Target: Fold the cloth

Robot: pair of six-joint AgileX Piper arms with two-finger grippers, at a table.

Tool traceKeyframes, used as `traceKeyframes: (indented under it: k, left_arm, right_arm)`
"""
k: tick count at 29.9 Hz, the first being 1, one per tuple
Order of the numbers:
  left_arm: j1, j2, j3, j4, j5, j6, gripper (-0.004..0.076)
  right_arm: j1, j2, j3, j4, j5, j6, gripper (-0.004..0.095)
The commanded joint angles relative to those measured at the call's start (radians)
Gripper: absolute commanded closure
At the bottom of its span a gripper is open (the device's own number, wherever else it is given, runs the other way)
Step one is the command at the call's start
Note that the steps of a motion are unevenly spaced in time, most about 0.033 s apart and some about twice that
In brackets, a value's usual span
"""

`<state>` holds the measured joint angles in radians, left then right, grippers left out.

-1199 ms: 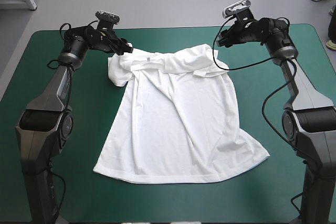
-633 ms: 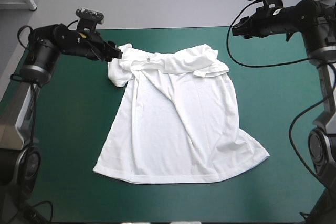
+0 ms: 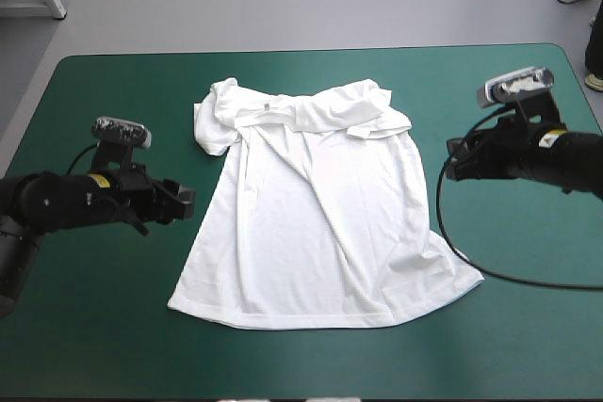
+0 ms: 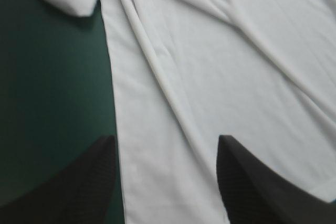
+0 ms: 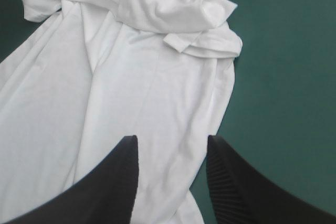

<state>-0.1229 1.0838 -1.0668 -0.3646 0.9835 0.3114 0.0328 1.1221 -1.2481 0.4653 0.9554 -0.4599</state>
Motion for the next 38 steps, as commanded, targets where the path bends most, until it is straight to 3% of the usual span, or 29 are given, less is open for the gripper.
traceKeyframes:
  k: [1, 10, 17, 27, 38]
  left_arm:
    - [-0.001, -0.084, 0.093, -0.035, -0.023, -0.046, 0.0307]
    - [-0.001, -0.140, 0.362, -0.035, 0.019, -0.084, 0.0307]
    - [-0.001, -0.140, 0.491, -0.003, -0.038, -0.109, 0.0307]
    - [-0.001, -0.128, 0.528, 0.095, -0.151, -0.169, 0.0307]
    - [-0.001, 0.074, 0.528, 0.029, -0.194, -0.103, 0.0307]
  right_arm:
    - [0.000, -0.111, 0.100, 0.014, -0.091, 0.017, 0.0512]
    - [0.000, -0.177, 0.271, -0.001, -0.009, 0.053, 0.0513]
    - [0.000, -0.196, 0.326, -0.015, -0.020, 0.062, 0.0514]
    - [0.000, -0.196, 0.332, -0.032, -0.031, 0.064, 0.0541]
    - [0.000, -0.196, 0.332, -0.046, -0.031, 0.069, 0.0541]
